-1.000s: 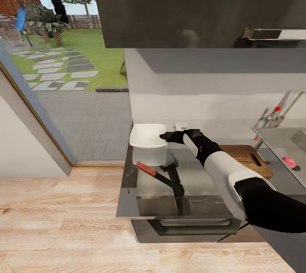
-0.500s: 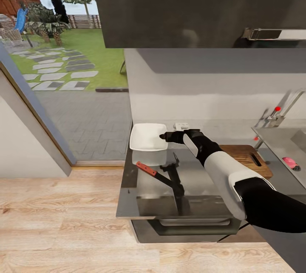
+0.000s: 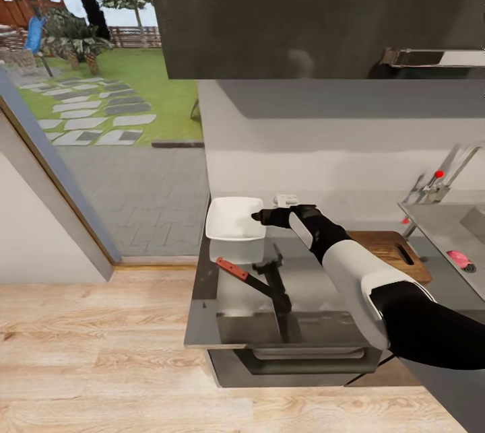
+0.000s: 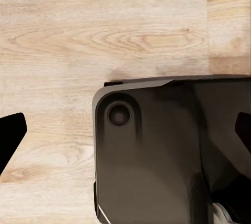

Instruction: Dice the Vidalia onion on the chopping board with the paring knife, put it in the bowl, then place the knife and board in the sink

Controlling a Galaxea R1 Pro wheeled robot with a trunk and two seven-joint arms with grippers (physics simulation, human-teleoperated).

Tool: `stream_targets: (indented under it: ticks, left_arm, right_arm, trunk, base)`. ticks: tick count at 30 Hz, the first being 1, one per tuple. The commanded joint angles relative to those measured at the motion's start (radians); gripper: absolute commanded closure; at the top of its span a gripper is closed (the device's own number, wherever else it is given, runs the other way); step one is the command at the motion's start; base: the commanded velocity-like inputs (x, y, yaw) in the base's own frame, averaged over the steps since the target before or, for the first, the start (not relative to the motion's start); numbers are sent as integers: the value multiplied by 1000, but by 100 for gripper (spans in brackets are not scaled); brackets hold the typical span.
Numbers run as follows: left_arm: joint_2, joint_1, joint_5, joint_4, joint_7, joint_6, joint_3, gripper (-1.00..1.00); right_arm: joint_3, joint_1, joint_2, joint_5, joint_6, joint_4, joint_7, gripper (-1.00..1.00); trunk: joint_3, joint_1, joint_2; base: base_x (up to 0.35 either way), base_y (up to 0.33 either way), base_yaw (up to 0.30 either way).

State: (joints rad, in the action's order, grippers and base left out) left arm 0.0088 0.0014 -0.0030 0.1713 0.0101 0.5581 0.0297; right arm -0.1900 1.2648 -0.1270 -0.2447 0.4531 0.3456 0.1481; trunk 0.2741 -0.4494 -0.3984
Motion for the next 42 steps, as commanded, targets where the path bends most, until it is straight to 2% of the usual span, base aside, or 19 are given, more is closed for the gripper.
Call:
stream_targets:
  ticks: [1,9,42]
  left_arm:
    - [0,0,0,1,1,2,2,-100]
    - [0,0,0,1,1,2,2,-100]
    - [0,0,0,1,1,2,2,-100]
  right_arm:
    - [-7,1,1,-10,4,1,-2,-100]
    - [-6,1,0,-10,4,1,-2,-100]
    - [-6,1,0,-10,3,1,-2,-100]
  trunk:
    - [0,-1,-2]
    - [-12,-1,-2]
    - [-64,-1,-2]
  base:
    - [0,0,0]
    - [-50,0,0]
    - [-185,0,0]
